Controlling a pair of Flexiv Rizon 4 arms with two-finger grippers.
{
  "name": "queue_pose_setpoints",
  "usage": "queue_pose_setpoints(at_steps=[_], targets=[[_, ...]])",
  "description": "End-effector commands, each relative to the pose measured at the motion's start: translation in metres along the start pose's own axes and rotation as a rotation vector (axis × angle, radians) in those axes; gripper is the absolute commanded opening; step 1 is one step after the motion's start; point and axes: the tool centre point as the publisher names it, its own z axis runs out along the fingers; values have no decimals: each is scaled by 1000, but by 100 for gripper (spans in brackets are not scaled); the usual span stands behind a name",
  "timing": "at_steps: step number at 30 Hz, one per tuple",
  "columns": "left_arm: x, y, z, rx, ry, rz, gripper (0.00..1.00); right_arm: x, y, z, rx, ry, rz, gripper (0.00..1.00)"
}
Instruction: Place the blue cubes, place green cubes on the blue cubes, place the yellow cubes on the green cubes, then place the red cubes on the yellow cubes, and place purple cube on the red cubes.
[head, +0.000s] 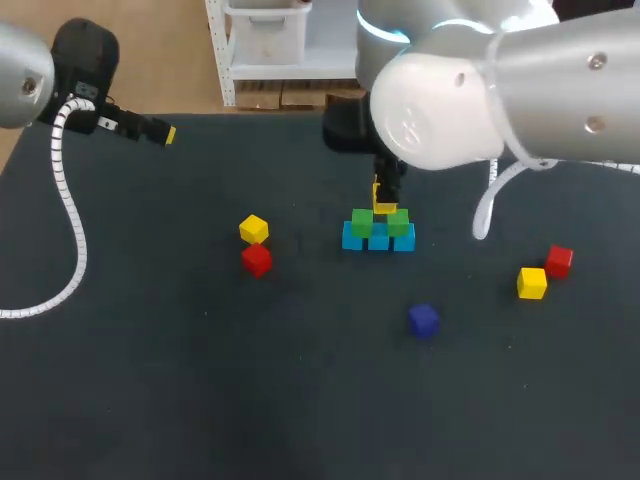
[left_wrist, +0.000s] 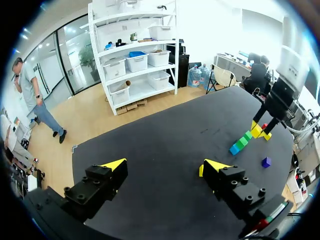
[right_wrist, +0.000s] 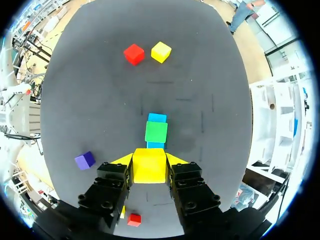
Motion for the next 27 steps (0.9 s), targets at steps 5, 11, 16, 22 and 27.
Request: queue_pose_setpoints(at_steps=[5,11,16,22,27], targets=[[1,2,0,8,-4,2,100,0,-10,11,-23,19,7,0],[1,2,0,8,-4,2,100,-2,-10,16,-33,22,-1,0],[1,2,0,8,-4,2,100,-2,-10,23,-44,29,-1,0],[1,2,0,8,-4,2,100,-2,-10,30,-54,40,1,0],[1,2,0,8,-4,2,100,-3,-11,32,-57,41,4,0]])
